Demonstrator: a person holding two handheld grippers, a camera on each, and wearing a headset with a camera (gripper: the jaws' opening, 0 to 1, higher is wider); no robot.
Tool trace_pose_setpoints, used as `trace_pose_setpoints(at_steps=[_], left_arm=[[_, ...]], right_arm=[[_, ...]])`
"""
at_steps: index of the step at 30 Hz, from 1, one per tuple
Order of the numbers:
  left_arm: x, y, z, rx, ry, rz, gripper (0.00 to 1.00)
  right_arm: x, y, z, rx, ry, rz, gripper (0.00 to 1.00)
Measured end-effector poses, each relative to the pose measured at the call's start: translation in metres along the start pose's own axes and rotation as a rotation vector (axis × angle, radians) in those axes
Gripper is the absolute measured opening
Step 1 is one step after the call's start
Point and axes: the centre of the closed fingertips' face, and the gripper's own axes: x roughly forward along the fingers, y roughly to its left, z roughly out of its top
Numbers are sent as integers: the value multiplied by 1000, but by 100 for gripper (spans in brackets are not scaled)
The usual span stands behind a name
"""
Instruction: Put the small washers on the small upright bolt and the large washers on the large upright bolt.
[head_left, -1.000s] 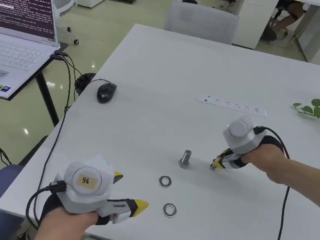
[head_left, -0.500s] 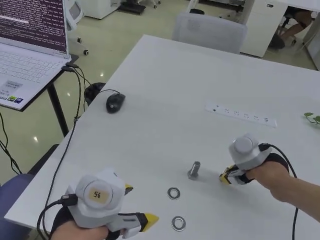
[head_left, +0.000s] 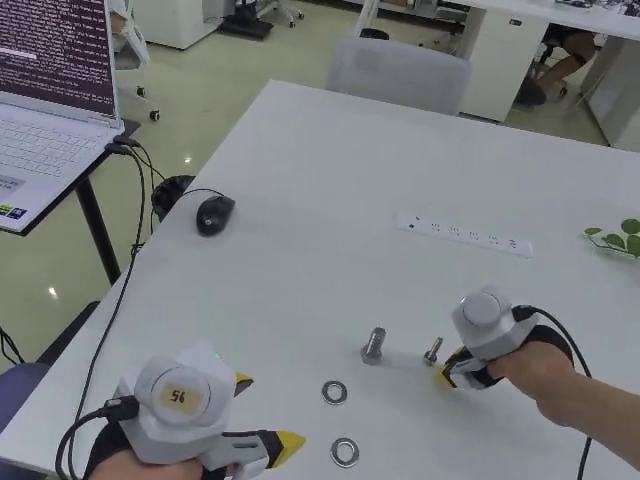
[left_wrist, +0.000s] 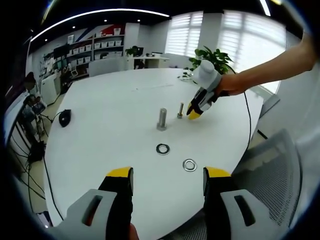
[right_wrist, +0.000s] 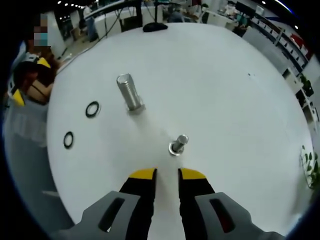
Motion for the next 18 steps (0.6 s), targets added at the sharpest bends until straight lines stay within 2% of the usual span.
trace_pose_setpoints(at_steps=[3, 8, 12, 18], left_arm=[[0, -2, -1, 3, 2, -5, 56], [0, -3, 2, 12, -3, -6, 56], [0, -2, 3, 10, -9, -3, 56], [1, -6, 3, 12, -12, -9, 56]], right_arm=[[-1, 4, -12, 20, 6, 0, 18], [-5, 14, -17, 52, -23, 9, 19], [-9, 32, -14, 39, -70, 31, 20], [-6, 67, -14, -23, -75, 79, 20]])
